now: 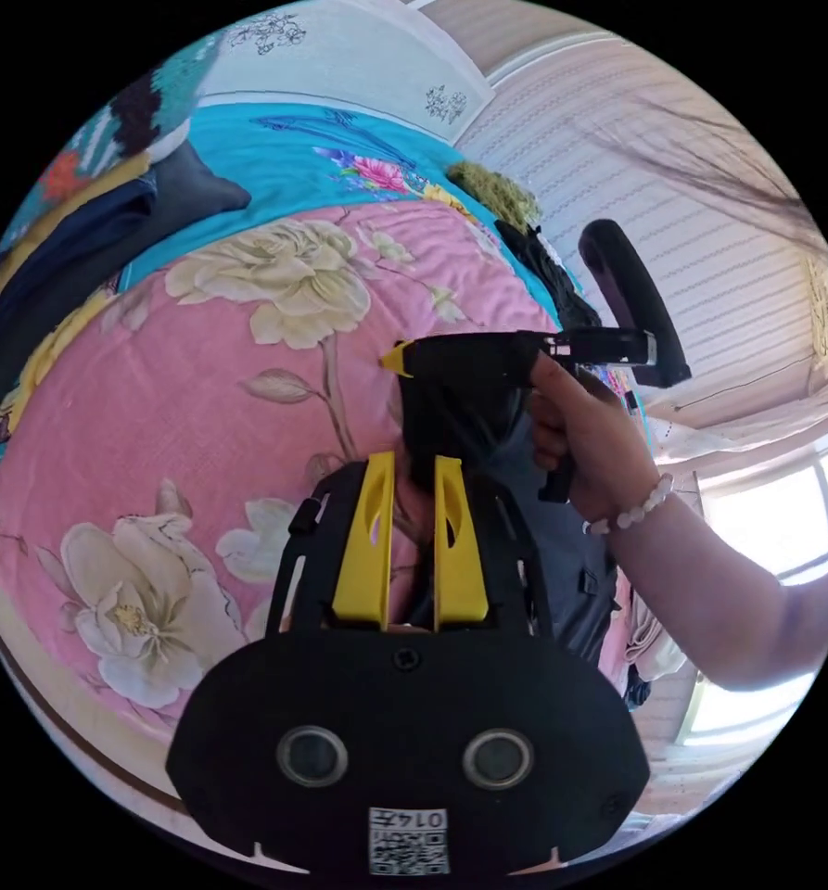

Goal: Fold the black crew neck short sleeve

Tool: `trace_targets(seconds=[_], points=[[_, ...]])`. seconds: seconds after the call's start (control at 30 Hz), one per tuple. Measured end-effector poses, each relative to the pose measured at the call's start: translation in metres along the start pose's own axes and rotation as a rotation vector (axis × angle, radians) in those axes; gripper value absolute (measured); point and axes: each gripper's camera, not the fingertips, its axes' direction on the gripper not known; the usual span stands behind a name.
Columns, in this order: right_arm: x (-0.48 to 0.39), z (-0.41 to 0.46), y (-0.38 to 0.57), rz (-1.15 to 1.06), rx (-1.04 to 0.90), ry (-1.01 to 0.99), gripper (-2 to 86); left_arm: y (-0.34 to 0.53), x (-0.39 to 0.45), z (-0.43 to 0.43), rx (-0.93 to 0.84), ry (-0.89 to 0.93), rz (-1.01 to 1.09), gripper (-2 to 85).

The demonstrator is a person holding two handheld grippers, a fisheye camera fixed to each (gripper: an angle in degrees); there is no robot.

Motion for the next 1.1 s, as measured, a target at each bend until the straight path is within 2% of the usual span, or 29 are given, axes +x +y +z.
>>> trace_targets(seconds=[0.17, 0.27, 0.43, 0.53, 0.63, 0.73, 0.83, 1.1], points=[[0.015, -0.004, 0.012, 0.027, 0.021, 0.003, 0.8, 0.012, 0.016, 0.006, 0.012, -0.039, 0.074, -0.4], [0.030, -0.026, 0.033, 0.043, 0.074, -0.101, 0.2, 0.019, 0.036, -0.007, 0.093, -0.033, 0.138, -0.8], [0.063, -0.115, 0.124, 0.136, 0.372, -0.285, -0.1, 0.037, 0.090, -0.025, 0.198, 0.068, 0.456, -0.1], [0.085, -0.145, 0.189, 0.246, 0.417, -0.256, -0.1, 0.051, 0.111, -0.013, 0.122, 0.179, 0.537, 3.0], [0.109, -0.146, 0.245, 0.379, 0.322, -0.168, 0.0, 0.061, 0.122, 0.002, 0.041, 0.154, 0.567, 4.7], [0.128, -0.145, 0.289, 0.454, 0.290, -0.179, 0.1, 0.066, 0.133, 0.006, 0.046, 0.115, 0.596, 5.1], [0.135, -0.158, 0.317, 0.498, 0.302, -0.149, 0.3, 0.068, 0.143, 0.017, 0.042, 0.044, 0.626, 5.2], [0.131, -0.199, 0.393, 0.535, 0.409, -0.142, 0.5, 0.067, 0.183, 0.074, -0.118, 0.060, 0.652, 4.8]])
